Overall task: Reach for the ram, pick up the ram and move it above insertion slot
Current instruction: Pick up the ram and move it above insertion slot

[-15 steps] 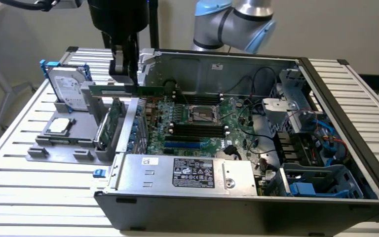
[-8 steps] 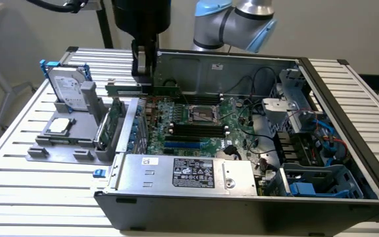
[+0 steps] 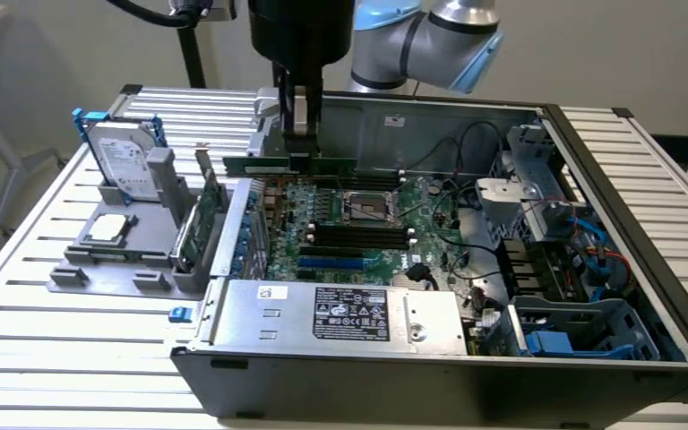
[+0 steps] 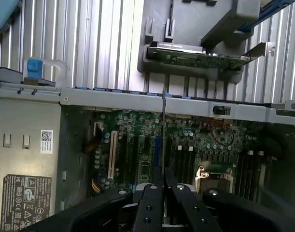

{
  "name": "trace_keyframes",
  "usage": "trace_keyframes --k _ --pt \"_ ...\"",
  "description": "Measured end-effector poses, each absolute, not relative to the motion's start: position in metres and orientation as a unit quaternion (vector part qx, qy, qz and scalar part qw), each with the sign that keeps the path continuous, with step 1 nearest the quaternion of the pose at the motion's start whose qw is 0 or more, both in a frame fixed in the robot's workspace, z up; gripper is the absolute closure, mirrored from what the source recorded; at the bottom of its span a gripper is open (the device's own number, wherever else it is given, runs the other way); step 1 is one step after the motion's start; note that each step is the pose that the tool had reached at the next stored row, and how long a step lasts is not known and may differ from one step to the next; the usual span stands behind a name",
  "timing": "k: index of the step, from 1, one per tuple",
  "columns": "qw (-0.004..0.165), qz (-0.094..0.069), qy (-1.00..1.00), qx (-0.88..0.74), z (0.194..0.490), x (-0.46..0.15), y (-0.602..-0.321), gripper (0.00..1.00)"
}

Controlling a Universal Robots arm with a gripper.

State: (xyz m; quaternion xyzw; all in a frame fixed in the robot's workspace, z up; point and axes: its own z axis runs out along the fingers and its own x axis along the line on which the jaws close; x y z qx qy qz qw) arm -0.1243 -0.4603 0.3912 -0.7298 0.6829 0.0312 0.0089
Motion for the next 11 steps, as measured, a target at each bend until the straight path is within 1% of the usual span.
trace_keyframes --k 11 --pt "0.009 0.031 0.682 -0.73 0.387 -0.076 -0.455 0.87"
